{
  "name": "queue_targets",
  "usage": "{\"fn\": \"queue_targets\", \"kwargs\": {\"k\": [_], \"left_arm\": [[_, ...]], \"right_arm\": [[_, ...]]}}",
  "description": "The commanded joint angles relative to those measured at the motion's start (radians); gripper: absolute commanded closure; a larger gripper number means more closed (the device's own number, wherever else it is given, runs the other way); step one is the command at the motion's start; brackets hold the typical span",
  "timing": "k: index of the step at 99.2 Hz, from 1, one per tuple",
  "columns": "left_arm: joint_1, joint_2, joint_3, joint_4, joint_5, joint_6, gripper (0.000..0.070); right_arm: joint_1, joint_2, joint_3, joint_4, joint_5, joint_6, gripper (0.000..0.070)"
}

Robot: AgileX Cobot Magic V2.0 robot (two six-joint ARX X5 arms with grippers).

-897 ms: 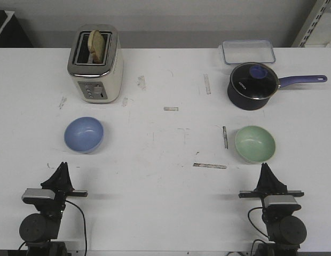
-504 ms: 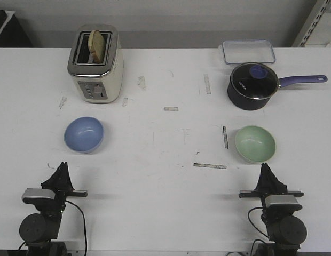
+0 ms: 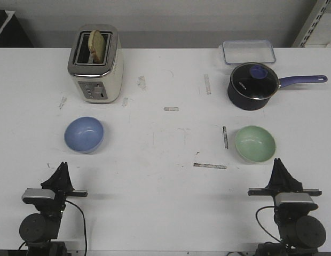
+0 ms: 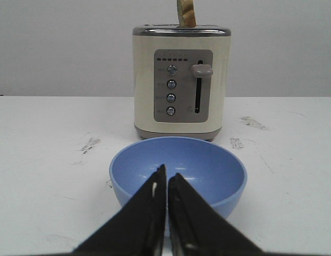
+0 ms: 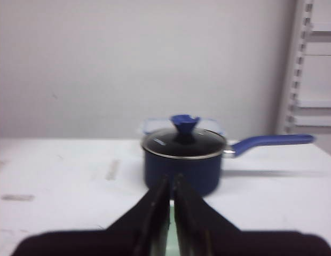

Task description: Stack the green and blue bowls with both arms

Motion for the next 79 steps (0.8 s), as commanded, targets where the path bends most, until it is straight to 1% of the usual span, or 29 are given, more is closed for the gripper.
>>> {"fn": "queue_targets", "kwargs": {"k": [1, 16, 28, 37, 41, 54, 67, 68, 73, 79], "left_arm": [[0.002, -0.002, -0.022, 0.012, -0.002, 0.002, 0.0699], [0.002, -0.002, -0.022, 0.012, -0.002, 0.001, 0.0699], [0.002, -0.002, -0.022, 0.012, -0.002, 0.001, 0.0699], [0.002, -0.002, -0.022, 0.012, -0.002, 0.002, 0.0699], [0.002, -0.002, -0.022, 0.012, -0.002, 0.001, 0.0699], [0.002, -0.002, -0.022, 0.012, -0.002, 0.001, 0.0699], [0.002, -0.002, -0.022, 0.012, -0.002, 0.001, 0.0699], [0.002, -0.002, -0.022, 0.012, -0.002, 0.001, 0.0699], [0.002, -0.002, -0.022, 0.012, -0.002, 0.001, 0.0699], [0.002, -0.002, -0.022, 0.012, -0.002, 0.001, 0.0699]], "right_arm": [[0.001, 0.068, 0.073, -0.042, 0.016, -0.049, 0.0698], [0.001, 0.243, 0.226, -0.134, 0.018, -0.09, 0.0698], [0.001, 0.388, 0.332, -0.215, 0.018, -0.089, 0.0698], [0.001, 0.483, 0.388, -0.252, 0.018, -0.085, 0.0698], [0.001, 0.523, 0.41, -0.26, 0.015, -0.073, 0.0698], [0.001, 0.632, 0.491, -0.314, 0.01, 0.02, 0.0698], [-0.009, 0.771, 0.6, -0.472, 0.01, 0.031, 0.0698], [-0.055, 0.978, 0.754, -0.66, 0.0, 0.103, 0.0698], [-0.075, 1.028, 0.792, -0.694, -0.029, 0.125, 0.0698], [-0.102, 1.082, 0.829, -0.718, -0.086, 0.153, 0.0696]]}}
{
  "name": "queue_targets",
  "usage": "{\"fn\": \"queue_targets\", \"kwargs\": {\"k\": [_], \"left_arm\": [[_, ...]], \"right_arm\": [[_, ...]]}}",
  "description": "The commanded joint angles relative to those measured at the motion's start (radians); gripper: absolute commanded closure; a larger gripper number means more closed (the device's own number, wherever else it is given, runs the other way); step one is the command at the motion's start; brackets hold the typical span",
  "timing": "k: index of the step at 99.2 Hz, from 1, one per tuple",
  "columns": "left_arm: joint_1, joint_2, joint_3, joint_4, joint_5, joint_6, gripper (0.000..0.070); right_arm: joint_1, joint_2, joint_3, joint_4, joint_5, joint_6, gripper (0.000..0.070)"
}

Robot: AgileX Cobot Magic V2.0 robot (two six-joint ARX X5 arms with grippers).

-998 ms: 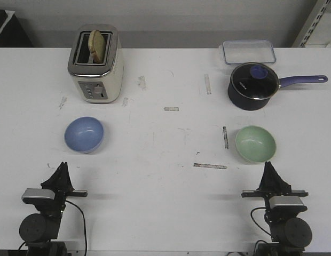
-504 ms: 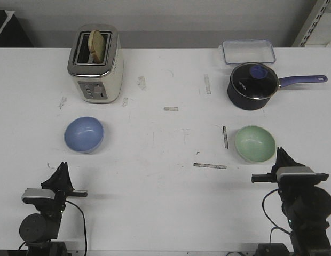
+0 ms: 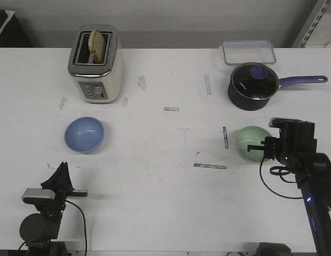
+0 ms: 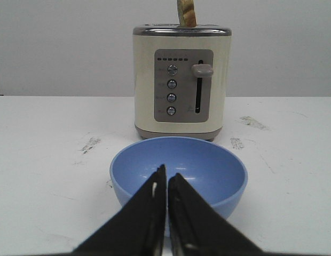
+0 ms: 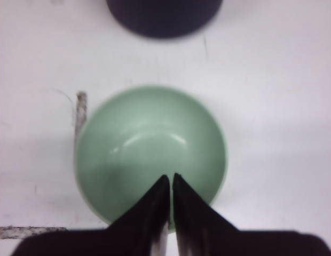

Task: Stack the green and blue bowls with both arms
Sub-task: 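Move the right gripper to the rim of the pale green bowl and grasp it, then slide the green bowl with the right gripper toward the table center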

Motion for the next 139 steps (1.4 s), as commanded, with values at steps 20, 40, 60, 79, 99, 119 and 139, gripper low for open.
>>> {"fn": "queue_targets", "kwargs": {"k": [20, 40, 60, 79, 99, 119, 139], "left_arm": [[0.002, -0.002, -0.022, 0.011, -0.002, 0.001, 0.0699], [0.002, -0.002, -0.022, 0.012, -0.002, 0.001, 0.0699], [0.002, -0.002, -0.022, 0.011, -0.002, 0.001, 0.0699], [0.002, -0.002, -0.022, 0.012, -0.002, 0.001, 0.0699], [0.002, -0.002, -0.022, 0.012, -0.002, 0.001, 0.0699], [0.002, -0.002, -0.022, 0.012, -0.002, 0.001, 0.0699], [0.002, -0.002, -0.022, 0.012, -0.002, 0.001, 0.0699]], "right_arm": [[-0.138, 0.158, 0.088, -0.017, -0.239, 0.09, 0.0436], [-0.245, 0.178, 0.087, 0.01, -0.243, 0.06, 0.0215], [-0.308, 0.179, 0.084, 0.014, -0.303, 0.064, 0.0109], [-0.314, 0.179, 0.024, 0.042, -0.304, 0.064, 0.0113], [-0.314, 0.179, -0.093, 0.147, -0.33, 0.084, 0.0152], [-0.312, 0.227, -0.126, 0.187, -0.347, 0.106, 0.016], [-0.29, 0.306, -0.126, 0.217, -0.359, 0.125, 0.0366]]}}
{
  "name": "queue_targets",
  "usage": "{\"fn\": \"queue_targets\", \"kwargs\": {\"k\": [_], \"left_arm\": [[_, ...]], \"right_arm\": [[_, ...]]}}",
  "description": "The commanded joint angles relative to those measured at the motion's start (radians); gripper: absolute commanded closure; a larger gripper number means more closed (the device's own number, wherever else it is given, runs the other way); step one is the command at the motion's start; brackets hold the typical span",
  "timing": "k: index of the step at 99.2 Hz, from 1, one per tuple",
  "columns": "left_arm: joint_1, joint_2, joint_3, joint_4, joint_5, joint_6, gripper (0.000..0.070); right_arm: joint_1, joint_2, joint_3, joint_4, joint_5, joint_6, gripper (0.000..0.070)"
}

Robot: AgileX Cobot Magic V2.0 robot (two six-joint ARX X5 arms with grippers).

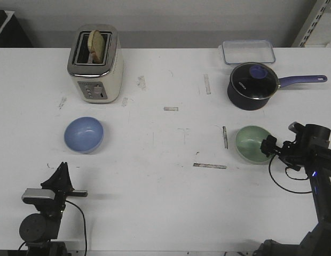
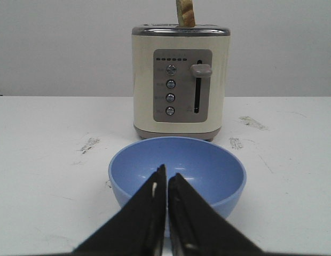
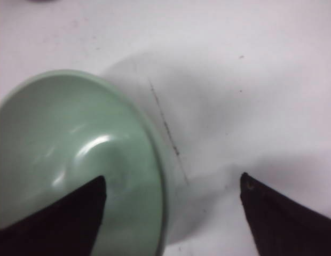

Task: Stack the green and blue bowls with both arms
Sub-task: 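Slide the green bowl with the right gripper toward the table center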

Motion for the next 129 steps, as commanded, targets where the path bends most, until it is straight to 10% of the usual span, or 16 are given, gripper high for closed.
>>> {"fn": "queue_targets", "kwargs": {"k": [1, 29, 74, 129], "left_arm": [[0.002, -0.002, -0.022, 0.012, -0.002, 0.002, 0.0699], [0.002, -0.002, -0.022, 0.012, -0.002, 0.001, 0.0699], [0.002, -0.002, -0.022, 0.012, -0.002, 0.001, 0.0699], [0.002, -0.002, -0.022, 0.012, -0.002, 0.002, 0.0699]], "right_arm": [[0.005, 0.034, 0.007, 0.005, -0.006, 0.017, 0.0378], [0.015, 0.049, 0.01, 0.017, -0.005, 0.023, 0.0668], [0.069, -0.127, 0.011, 0.031, 0.009, 0.111, 0.069], [0.668, -0.097, 0.011, 0.134, 0.099, 0.374, 0.069]]}}
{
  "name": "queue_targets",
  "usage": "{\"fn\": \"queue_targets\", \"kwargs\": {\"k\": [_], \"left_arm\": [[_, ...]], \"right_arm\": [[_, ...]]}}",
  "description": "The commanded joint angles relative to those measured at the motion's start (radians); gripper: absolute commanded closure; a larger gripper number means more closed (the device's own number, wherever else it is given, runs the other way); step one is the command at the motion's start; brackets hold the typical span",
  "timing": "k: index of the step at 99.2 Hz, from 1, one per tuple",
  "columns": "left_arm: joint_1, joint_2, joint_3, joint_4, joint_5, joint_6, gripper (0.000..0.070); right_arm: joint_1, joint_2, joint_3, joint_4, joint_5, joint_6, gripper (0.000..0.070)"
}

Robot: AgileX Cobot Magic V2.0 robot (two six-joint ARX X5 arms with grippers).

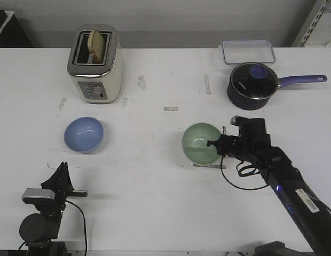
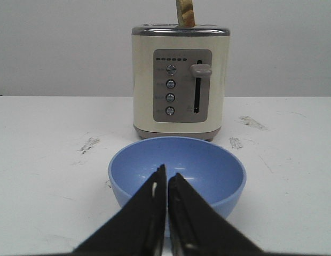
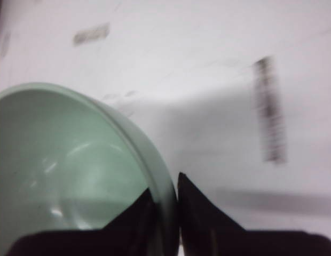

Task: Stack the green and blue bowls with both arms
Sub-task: 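Slide the green bowl with the right gripper toward the table center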

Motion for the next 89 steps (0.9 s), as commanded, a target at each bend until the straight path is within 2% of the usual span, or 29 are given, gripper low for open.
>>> {"fn": "queue_targets", "kwargs": {"k": [1, 27, 45, 89], "left_arm": [[0.002, -0.002, -0.022, 0.012, -0.002, 0.001, 0.0699], [0.002, -0.002, -0.022, 0.012, -0.002, 0.001, 0.0699], [0.002, -0.002, -0.022, 0.012, -0.002, 0.001, 0.0699], [0.002, -0.002, -0.022, 0.012, -0.002, 0.001, 0.0699]], "right_arm": [[0.065, 0.034, 0.011, 0.025, 0.008, 0.078, 0.069], [0.249, 0.13, 0.011, 0.101, 0.061, 0.203, 0.069], [0.28, 0.174, 0.011, 0.156, 0.096, 0.214, 0.069], [0.311, 0.212, 0.011, 0.165, 0.103, 0.218, 0.0687]]}}
